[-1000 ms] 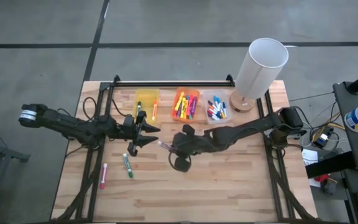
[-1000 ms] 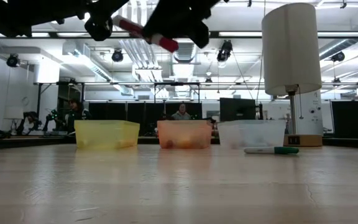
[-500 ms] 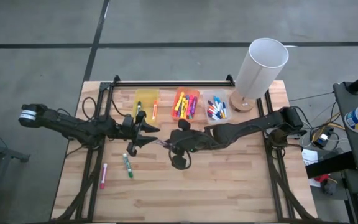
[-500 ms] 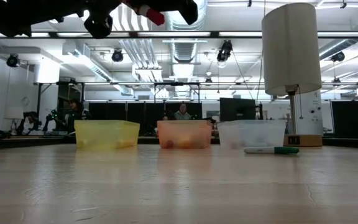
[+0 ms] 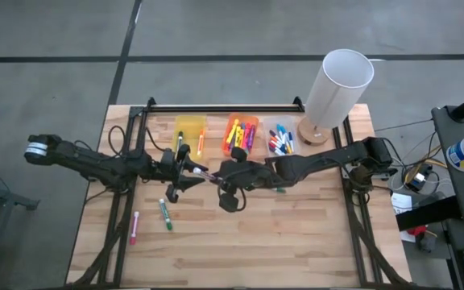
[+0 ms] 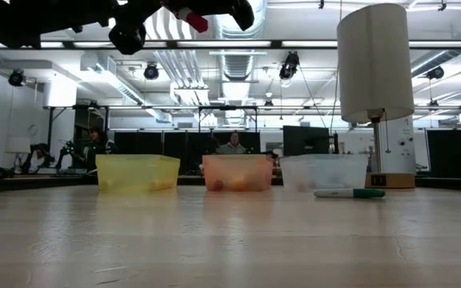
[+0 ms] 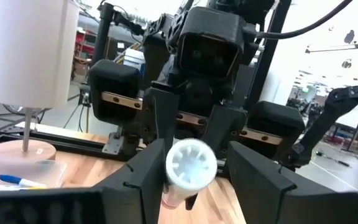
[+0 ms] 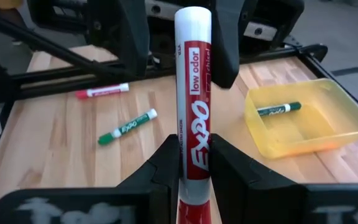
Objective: Pick & Place Markers
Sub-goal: Put the red expo dry erase marker into the yellow bin
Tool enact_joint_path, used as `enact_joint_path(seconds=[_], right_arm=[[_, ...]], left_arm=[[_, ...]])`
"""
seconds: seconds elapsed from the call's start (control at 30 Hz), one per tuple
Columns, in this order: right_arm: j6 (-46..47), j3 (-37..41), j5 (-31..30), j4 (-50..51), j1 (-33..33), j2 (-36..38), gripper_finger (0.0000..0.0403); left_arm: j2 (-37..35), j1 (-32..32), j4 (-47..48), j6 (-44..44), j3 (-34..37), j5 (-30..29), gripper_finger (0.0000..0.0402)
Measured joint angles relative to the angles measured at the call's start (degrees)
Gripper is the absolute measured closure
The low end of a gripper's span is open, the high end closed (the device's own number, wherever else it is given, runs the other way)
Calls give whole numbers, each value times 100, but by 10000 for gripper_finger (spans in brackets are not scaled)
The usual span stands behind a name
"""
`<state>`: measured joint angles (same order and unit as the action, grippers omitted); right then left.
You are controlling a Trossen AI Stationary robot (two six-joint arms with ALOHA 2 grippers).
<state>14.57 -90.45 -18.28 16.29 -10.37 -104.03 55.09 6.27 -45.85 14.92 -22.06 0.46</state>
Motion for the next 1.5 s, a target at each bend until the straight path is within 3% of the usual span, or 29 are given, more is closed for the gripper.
enact_joint_path(seconds=[0.53,0.87,0.97,1.5], right_arm=[[-3,11,-189,-27,2,-7,339],[-131,19,-403,-35,-2,-9,334],[-86,25,-422,-36,-2,-9,317],[491,737,-457,512,33,-9,145]], left_arm=[[0,-2,40,17,-4,-169,241],[2,-5,57,-3,-7,-459,323],[2,-5,59,-2,-7,-515,344],[3,-1,137,17,-9,-496,331]])
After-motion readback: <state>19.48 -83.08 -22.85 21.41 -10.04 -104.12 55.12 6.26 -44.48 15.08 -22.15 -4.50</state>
